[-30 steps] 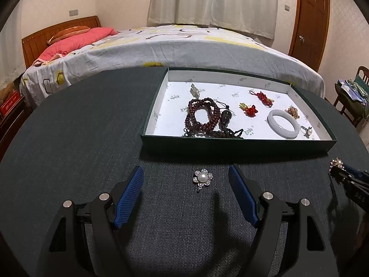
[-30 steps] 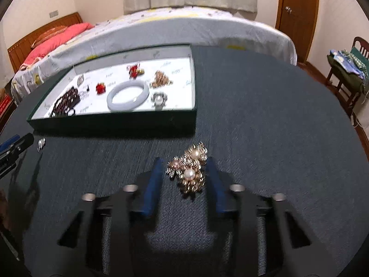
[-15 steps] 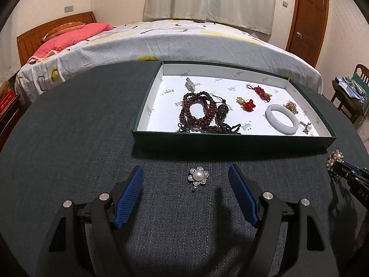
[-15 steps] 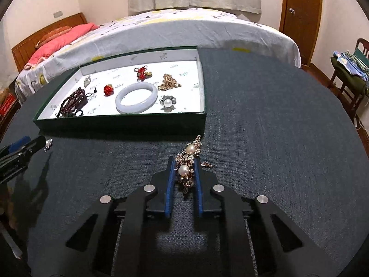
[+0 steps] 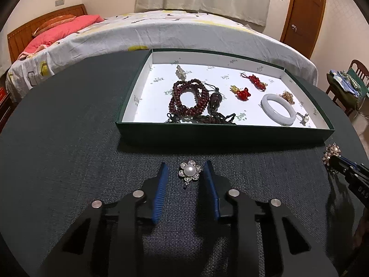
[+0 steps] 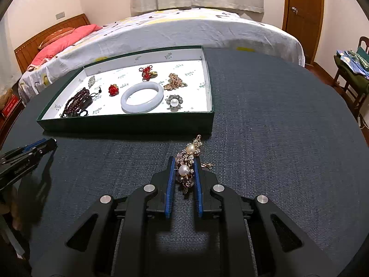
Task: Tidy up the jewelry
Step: 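Grasp the gold pearl flower brooch with the right tool while the left tool grasps the silver pearl brooch, then carry both pearl brooches over the box with both tools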
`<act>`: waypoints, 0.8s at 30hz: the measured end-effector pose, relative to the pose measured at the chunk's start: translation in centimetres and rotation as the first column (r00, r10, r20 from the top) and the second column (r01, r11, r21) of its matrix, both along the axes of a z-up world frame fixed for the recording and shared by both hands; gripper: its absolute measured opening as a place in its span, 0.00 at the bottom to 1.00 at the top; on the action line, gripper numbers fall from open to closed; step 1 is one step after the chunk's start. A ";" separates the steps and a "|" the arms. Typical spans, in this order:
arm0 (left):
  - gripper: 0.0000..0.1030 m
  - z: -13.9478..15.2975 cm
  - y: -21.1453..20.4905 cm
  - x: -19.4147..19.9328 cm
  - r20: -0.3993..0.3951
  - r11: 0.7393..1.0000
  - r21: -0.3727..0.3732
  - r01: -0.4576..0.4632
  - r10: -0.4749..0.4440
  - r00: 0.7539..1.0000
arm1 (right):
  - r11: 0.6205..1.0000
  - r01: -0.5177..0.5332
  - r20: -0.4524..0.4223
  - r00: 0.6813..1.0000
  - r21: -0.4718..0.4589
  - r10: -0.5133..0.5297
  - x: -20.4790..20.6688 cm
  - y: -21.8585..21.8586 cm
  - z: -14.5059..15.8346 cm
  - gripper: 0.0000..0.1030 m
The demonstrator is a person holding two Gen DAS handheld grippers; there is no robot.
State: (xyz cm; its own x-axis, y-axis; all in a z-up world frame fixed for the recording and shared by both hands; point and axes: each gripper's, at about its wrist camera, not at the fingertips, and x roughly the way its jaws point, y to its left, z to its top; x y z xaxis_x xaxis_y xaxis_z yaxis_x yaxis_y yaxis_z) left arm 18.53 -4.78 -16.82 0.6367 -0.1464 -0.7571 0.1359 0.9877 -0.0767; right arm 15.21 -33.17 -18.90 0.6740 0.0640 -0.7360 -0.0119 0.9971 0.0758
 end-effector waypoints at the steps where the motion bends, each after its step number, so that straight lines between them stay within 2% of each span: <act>1: 0.29 0.0 0.0 0.0 0.000 1.000 -0.001 0.002 -0.002 1.000 | 1.000 -0.001 0.000 1.000 0.001 0.001 0.0 0.0 0.0 0.15; 4: 0.19 0.0 0.0 0.0 0.000 1.000 0.003 0.006 -0.006 1.000 | 1.000 -0.003 -0.001 1.000 0.002 0.003 0.0 0.1 0.0 0.15; 24: 0.15 1.5 -0.2 -0.7 0.051 1.000 -0.001 0.027 -0.027 0.998 | 0.999 -0.024 0.021 0.999 0.021 0.024 -0.2 0.7 0.8 0.15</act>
State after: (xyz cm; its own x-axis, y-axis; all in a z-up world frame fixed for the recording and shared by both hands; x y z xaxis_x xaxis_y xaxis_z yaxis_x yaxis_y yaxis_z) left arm 17.78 -5.03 -15.33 0.6706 -0.1654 -0.7232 0.1661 0.9836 -0.0709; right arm 15.03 -32.48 -18.09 0.6874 0.0956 -0.7199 -0.0374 0.9946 0.0963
